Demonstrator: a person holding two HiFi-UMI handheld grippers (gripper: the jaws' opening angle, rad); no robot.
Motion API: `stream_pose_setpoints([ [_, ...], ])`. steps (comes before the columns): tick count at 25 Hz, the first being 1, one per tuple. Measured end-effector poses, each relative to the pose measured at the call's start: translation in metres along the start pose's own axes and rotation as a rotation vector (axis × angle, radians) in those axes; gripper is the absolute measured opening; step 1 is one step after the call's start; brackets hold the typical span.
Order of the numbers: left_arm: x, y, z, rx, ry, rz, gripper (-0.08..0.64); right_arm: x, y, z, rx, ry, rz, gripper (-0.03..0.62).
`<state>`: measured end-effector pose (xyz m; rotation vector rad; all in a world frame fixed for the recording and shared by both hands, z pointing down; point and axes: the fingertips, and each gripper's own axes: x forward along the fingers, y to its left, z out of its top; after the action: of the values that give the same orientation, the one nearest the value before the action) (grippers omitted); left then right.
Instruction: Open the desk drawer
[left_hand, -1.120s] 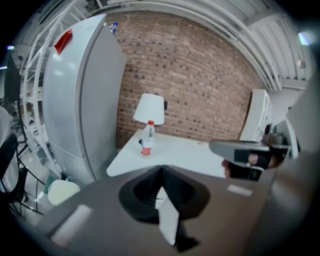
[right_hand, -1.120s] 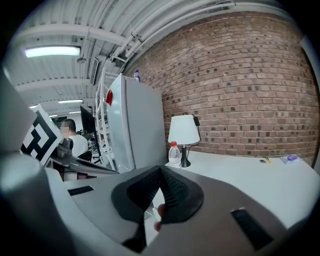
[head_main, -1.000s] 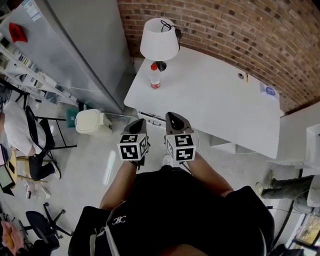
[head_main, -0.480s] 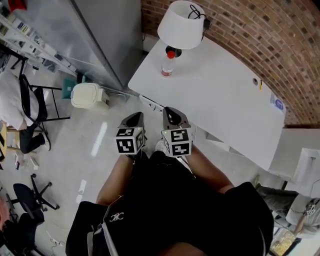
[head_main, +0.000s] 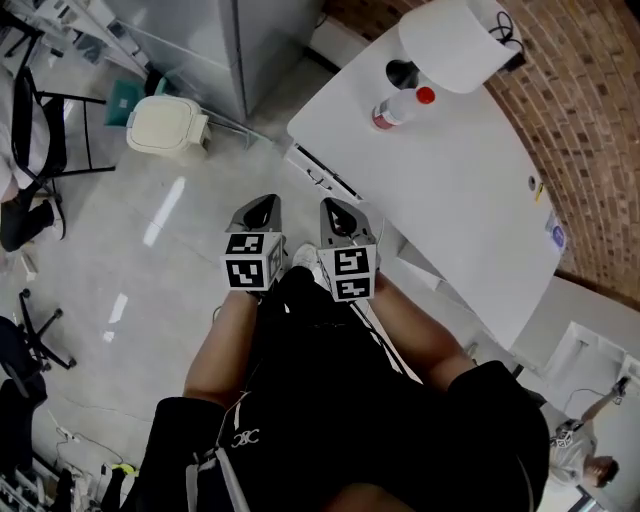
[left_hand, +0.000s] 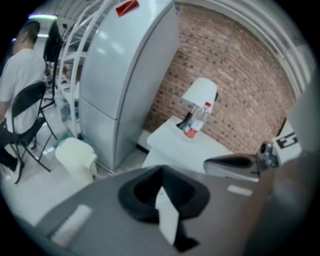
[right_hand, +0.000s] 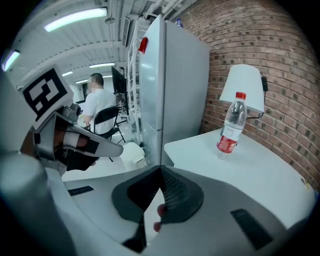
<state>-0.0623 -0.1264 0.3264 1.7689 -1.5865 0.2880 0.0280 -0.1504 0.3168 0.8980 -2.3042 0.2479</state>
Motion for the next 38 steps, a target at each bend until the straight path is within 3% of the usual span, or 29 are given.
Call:
stream_pose_setpoints([
  [10, 0.087, 0.104, -0.111, -0.084, 0.042, 0.011, -0.003, 0.157, 0.038, -0.154, -0.154, 0.237, -0.014, -0.009],
  [16, 0.138, 0.132, -0.157, -0.108, 0.041, -0.042, -0.002, 0.225, 0.029, -0.235, -0.233, 0.329, -0.101, -0.009],
  [21, 0.172, 0.142, -0.192, -0.014, 0.051, -0.126, -0.003, 0.266, 0.020, -0.287, -0.300, 0.338, -0.169, -0.009],
  [24, 0.197, 0.143, -0.214, -0.009, 0.045, -0.148, -0.002, 0.292, 0.009, -0.328, -0.327, 0.326, -0.203, -0.009],
  [30, 0.255, 0.121, -0.254, 0.105, 0.027, -0.210, -0.003, 0.338, -0.023, -0.414, -0.406, 0.312, -0.251, -0.009],
  [35, 0.281, 0.113, -0.243, 0.198, -0.028, -0.291, -0.002, 0.367, -0.045, -0.456, -0.496, 0.298, -0.292, -0.008],
  [38, 0.284, 0.117, -0.220, 0.197, -0.094, -0.308, -0.003, 0.385, -0.059, -0.472, -0.570, 0.274, -0.319, -0.008],
])
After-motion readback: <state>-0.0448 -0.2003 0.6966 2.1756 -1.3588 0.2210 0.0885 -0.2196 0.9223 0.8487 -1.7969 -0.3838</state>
